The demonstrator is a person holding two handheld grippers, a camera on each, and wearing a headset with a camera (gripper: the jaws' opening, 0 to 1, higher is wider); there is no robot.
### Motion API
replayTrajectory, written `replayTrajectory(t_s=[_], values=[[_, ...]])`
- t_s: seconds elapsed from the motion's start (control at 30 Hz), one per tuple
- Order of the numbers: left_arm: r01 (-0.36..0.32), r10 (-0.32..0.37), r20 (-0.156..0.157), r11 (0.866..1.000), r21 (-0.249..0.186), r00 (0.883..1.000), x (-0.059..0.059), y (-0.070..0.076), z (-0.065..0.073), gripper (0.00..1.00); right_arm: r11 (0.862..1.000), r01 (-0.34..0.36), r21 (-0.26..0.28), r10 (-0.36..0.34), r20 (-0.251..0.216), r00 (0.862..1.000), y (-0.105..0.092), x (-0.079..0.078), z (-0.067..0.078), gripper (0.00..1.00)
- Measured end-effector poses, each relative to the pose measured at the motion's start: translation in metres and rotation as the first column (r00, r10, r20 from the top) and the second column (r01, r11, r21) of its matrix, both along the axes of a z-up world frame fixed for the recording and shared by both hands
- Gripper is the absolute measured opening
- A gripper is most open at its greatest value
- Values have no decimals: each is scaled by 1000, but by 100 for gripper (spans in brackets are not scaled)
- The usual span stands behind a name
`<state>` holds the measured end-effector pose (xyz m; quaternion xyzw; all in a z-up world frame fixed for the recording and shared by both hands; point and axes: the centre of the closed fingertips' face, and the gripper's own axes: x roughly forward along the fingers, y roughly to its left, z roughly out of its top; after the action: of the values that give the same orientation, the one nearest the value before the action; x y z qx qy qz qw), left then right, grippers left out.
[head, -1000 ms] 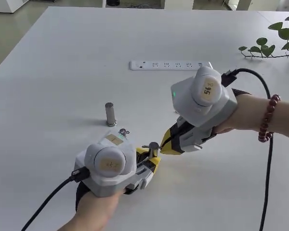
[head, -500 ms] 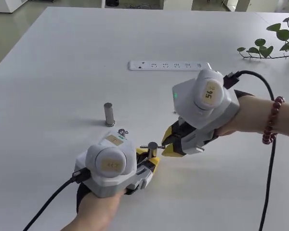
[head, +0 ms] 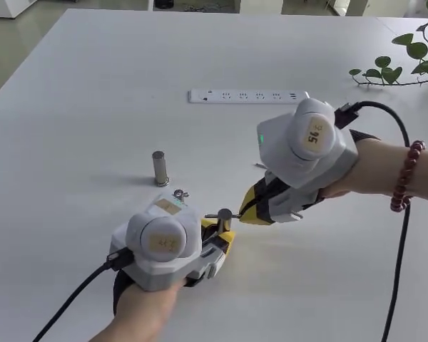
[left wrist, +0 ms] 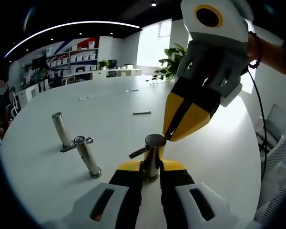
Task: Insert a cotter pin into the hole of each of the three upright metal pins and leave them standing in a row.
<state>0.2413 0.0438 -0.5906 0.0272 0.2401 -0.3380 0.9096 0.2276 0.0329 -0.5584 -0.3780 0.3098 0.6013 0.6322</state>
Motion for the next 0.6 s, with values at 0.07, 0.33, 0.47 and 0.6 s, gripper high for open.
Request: replayTrajectory(t_s=[0.07,0.33,0.47,0.6], values=[[-1,1,0,1000,0,1000,0,0,0,12,1000,-4,-1,4,1,1000,1,0,0,0],[-3,3,-3,1000,-2,1000,1,0,-1,12,1000,1,5,-1,-3,1000,4,1,0,0],[-4,4,-3,1000,-2,1000,1,0,-1,12,1000,2,6,-2,-2,1000,5,1,-1,0],[-4,4,-4,1000,-1,1000,1,0,-1,12,1000,2,5,-2,-1,1000,5,2,-2,0]])
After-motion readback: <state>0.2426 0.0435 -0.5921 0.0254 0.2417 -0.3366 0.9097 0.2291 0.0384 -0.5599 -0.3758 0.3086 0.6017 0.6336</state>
